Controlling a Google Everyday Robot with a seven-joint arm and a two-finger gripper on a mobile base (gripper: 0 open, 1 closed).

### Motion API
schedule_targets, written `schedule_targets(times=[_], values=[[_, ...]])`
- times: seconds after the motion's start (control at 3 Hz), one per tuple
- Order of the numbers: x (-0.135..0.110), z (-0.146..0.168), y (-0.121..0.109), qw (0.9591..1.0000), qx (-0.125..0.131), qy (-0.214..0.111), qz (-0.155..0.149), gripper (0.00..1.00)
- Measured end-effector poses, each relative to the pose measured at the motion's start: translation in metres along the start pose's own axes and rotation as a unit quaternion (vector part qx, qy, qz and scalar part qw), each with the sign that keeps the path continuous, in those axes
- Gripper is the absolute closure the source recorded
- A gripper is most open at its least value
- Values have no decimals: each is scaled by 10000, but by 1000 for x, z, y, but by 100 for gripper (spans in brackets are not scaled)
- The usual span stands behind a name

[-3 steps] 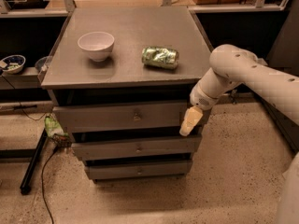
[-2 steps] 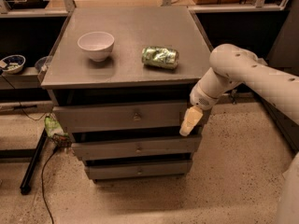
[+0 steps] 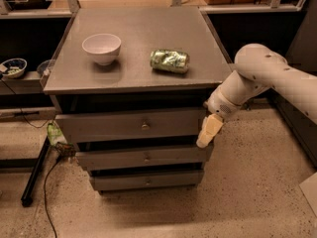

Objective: Open top drawer

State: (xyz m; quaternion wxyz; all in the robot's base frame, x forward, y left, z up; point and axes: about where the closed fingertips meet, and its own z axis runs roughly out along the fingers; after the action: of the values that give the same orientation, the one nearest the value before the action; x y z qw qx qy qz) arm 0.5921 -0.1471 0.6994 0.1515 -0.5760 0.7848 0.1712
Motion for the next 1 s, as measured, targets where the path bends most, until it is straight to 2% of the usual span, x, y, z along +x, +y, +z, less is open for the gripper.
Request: schedule_targets(times=[0.33, 1.0], values=[[0, 0, 0, 10000, 1, 0, 0, 0], [-2, -3, -5, 9982, 590, 113, 92, 0]])
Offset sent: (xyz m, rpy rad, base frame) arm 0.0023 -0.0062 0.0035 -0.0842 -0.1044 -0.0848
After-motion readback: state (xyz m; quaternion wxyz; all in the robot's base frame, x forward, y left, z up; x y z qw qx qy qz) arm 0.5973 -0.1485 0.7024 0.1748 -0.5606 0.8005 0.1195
